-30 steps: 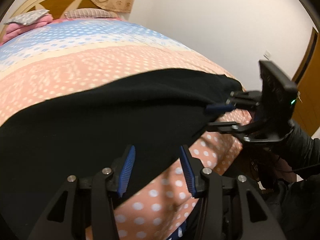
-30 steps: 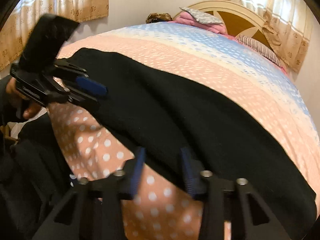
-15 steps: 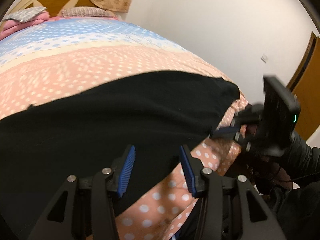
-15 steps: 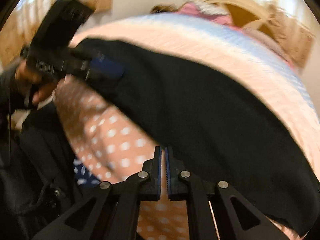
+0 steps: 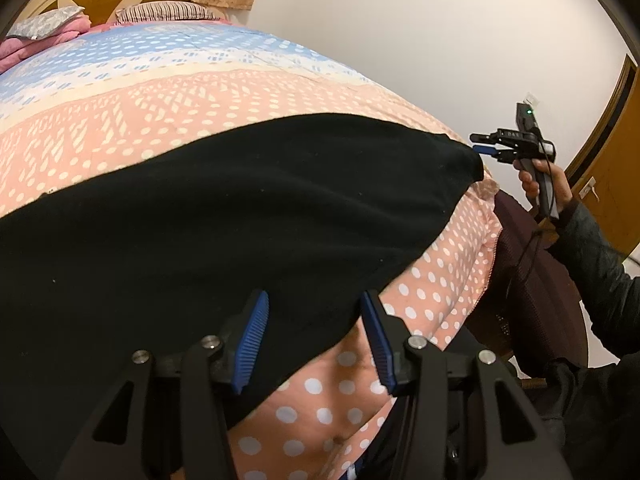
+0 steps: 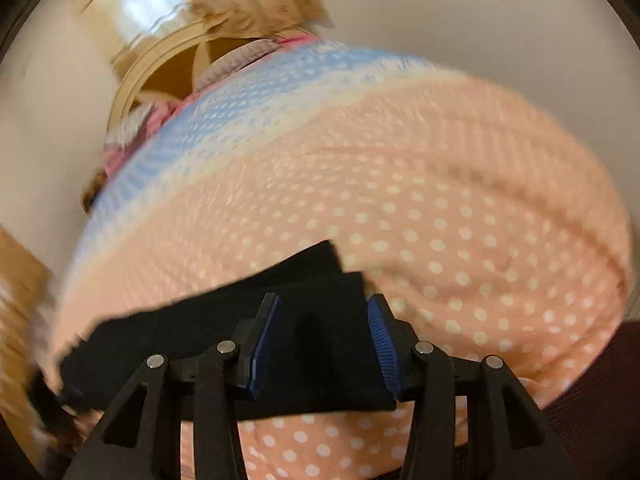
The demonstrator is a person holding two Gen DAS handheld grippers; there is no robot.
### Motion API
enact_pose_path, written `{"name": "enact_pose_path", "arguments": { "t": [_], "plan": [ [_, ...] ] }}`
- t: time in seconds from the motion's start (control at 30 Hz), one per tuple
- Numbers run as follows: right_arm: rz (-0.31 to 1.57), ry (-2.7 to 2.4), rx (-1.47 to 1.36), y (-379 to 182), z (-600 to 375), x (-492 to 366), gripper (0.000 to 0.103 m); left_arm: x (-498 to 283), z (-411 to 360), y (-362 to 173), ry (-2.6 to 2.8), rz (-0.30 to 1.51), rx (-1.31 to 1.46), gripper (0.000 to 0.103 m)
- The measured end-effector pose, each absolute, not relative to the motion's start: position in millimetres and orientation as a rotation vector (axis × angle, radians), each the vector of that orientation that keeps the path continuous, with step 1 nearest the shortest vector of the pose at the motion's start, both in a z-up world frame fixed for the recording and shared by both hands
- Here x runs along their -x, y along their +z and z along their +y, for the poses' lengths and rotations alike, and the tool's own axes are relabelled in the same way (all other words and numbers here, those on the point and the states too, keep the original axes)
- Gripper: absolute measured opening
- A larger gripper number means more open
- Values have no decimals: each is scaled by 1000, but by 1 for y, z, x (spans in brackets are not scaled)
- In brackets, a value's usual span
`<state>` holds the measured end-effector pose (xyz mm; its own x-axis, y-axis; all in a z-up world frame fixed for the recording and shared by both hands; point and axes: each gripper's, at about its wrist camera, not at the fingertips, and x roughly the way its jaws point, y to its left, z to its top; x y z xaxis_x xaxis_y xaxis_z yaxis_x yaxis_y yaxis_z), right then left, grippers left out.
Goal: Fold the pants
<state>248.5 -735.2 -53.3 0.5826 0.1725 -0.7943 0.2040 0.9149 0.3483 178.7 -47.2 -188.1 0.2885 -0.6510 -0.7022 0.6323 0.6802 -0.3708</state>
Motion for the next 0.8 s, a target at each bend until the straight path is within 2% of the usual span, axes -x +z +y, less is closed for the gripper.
{"name": "enact_pose_path", "arguments": {
  "t": [0.17,0.23,0.27,0.33,0.5,0.6,0.73,0.77,0.8],
  "plan": [
    [1026,-62,-433,-70,-735,-258,47,-181,-43,-190,-851,953,37,51],
    [1037,-19,-468,-77,-732,-262,25,-181,-42,-191,-852,953,40,51],
    [1031,-1,-475,-77,-730,-261,4,-181,-42,-192,-853,953,40,51],
    [995,20,-468,-69,-726,-261,3,-182,-41,-194,-855,953,47,51],
    [834,42,-464,-39,-728,-259,2,-181,-40,-193,-854,951,48,51],
    [820,-28,-430,-43,-728,-267,2,-180,-39,-194,-851,946,57,51],
    [904,-48,-474,-70,-738,-274,3,-180,-37,-195,-854,945,58,51],
    [926,-61,-465,-76,-738,-275,11,-181,-37,-195,-855,946,57,51],
    [924,-77,-460,-77,-740,-275,40,-181,-37,-194,-855,947,56,51]
  ]
}}
